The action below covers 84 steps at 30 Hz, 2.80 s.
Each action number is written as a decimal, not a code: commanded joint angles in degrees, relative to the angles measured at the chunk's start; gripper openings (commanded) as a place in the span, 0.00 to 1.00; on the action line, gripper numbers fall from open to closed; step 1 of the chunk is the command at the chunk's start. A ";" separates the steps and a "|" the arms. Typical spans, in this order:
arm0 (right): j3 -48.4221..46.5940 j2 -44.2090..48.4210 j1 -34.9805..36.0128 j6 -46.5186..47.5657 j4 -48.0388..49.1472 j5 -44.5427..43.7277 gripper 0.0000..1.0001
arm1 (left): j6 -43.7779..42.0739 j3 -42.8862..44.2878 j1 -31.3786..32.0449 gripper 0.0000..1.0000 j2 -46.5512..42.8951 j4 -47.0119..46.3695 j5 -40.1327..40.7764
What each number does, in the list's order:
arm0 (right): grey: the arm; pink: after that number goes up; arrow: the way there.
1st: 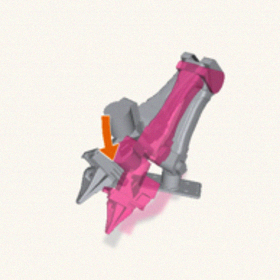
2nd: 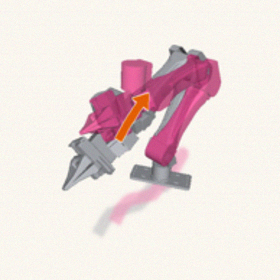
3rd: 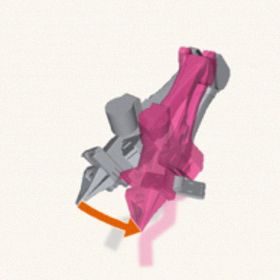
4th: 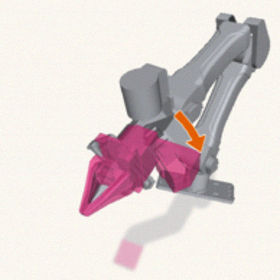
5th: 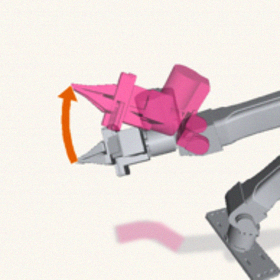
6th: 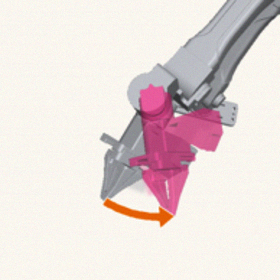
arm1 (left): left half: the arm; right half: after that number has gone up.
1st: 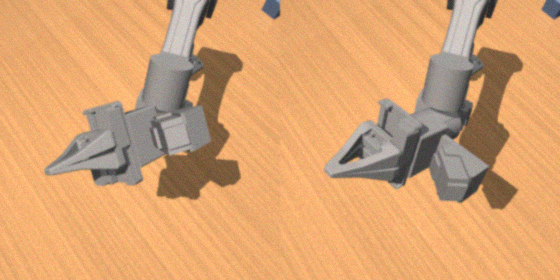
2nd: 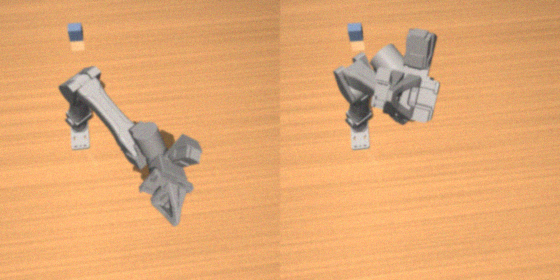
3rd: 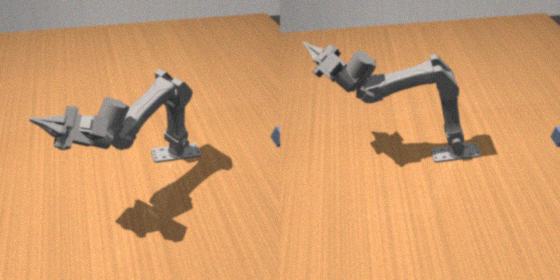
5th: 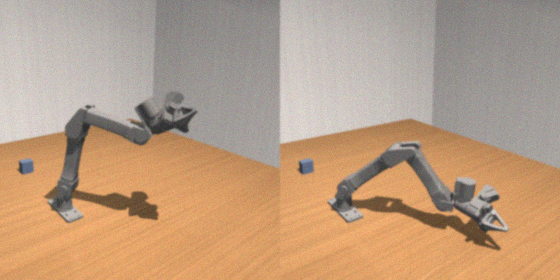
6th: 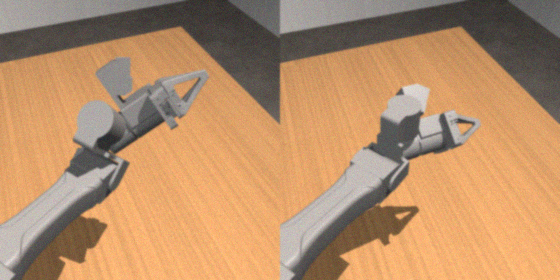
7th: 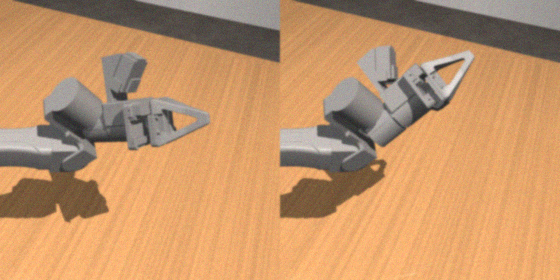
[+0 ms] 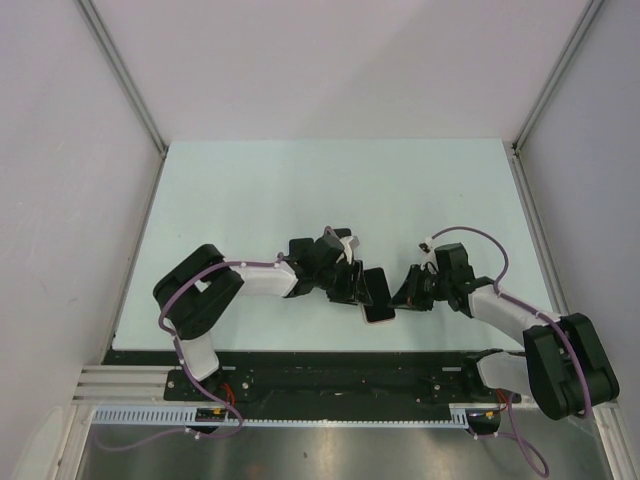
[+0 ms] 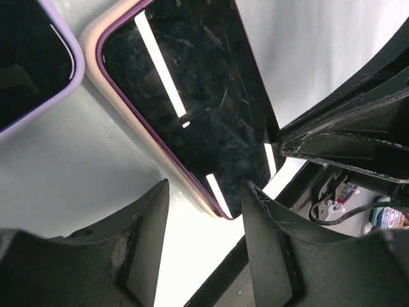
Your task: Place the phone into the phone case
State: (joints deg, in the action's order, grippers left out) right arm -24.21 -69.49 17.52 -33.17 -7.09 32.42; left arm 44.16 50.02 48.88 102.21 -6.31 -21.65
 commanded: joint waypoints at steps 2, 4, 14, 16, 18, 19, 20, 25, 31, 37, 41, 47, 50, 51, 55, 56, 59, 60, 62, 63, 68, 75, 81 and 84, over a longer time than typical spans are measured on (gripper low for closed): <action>0.56 0.05 0.41 -2.16 2.61 1.06 0.13 | 0.31 1.57 1.04 0.52 1.23 -1.08 -1.11; 0.48 1.28 -0.20 -2.69 2.09 1.24 0.15 | 0.22 1.49 1.13 0.51 1.23 -1.08 -1.03; -3.39 5.86 -5.48 5.47 -5.48 -1.13 0.43 | -0.83 3.50 1.13 0.48 2.11 1.21 -0.15; -3.39 5.86 -5.48 6.36 -5.21 -2.27 0.45 | -0.92 3.77 1.21 0.47 2.29 1.64 0.03; -3.39 5.07 -5.48 6.71 -4.51 -2.72 0.48 | -0.83 3.77 1.13 0.46 2.46 1.82 0.55; -3.39 3.77 -5.48 6.89 -3.73 -1.93 0.49 | -0.66 3.42 1.04 0.45 2.29 2.00 0.90; -3.39 3.06 -5.39 6.80 -3.46 -1.40 0.52 | -0.66 3.24 1.04 0.45 2.11 2.00 1.17; -3.39 -0.64 -3.28 8.65 -1.70 -1.66 0.56 | -0.83 3.15 1.04 0.43 1.41 2.52 1.18; -3.30 -5.21 -1.61 7.59 3.21 1.49 0.56 | -0.04 3.68 0.95 0.40 2.29 2.79 0.55; -0.50 -5.30 0.68 4.70 10.95 7.12 0.58 | 2.16 3.86 0.78 0.36 2.99 0.42 -1.55; 2.32 -2.93 0.32 -1.26 16.57 13.08 0.59 | 2.51 3.33 0.69 0.31 3.17 -0.55 -2.17; 4.78 -1.96 -1.52 -7.16 23.78 20.55 0.59 | 3.03 2.72 0.60 0.27 3.08 -2.57 -4.54; 6.71 -1.17 -2.75 -11.56 29.06 22.33 0.59 | 3.04 2.10 0.77 0.25 2.64 -3.89 -4.90; 7.06 -1.08 -2.84 -13.13 30.63 22.59 0.59 | 2.86 2.19 0.95 0.25 2.29 -3.72 -4.55; 9.17 -1.08 -2.75 -16.04 34.59 23.12 0.59 | 3.03 2.01 0.95 0.23 2.11 -3.71 -4.36; 9.61 -1.43 -2.75 -16.57 35.91 23.30 0.59 | 3.12 2.01 0.95 0.23 2.11 -3.97 -4.63; 10.67 -2.13 -2.75 -18.94 39.07 23.21 0.59 | 4.17 1.05 0.95 0.22 2.11 -5.29 -5.42; 11.02 -2.40 -2.75 -20.00 40.22 23.12 0.58 | 4.44 0.26 0.95 0.22 2.03 -6.86 -5.86; 11.98 -3.27 -2.40 -22.97 43.89 23.38 0.57 | 5.23 -0.45 0.95 0.22 1.85 -8.89 -6.82; 12.25 -4.24 -2.14 -23.95 45.22 23.65 0.57 | 5.32 -0.80 1.04 0.22 1.85 -9.42 -7.00; 12.69 -5.48 -1.87 -22.40 43.59 21.99 0.56 | 5.32 -0.89 1.13 0.22 1.76 -10.04 -7.44; 11.20 -1.79 -2.31 -13.70 28.65 15.22 0.42 | 4.79 -1.33 1.04 0.22 1.41 -9.69 -6.92; 9.18 3.48 -2.49 -10.16 18.17 8.45 0.14 | 4.71 -1.59 1.13 0.23 1.41 -9.95 -6.74; 8.21 4.28 -2.58 -8.59 15.63 7.22 0.00 | 4.70 -1.42 1.21 0.24 1.76 -10.04 -6.92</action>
State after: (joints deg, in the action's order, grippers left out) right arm -12.64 -67.31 14.79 -45.06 12.84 42.04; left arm 48.16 48.93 49.54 104.47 -14.31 -27.70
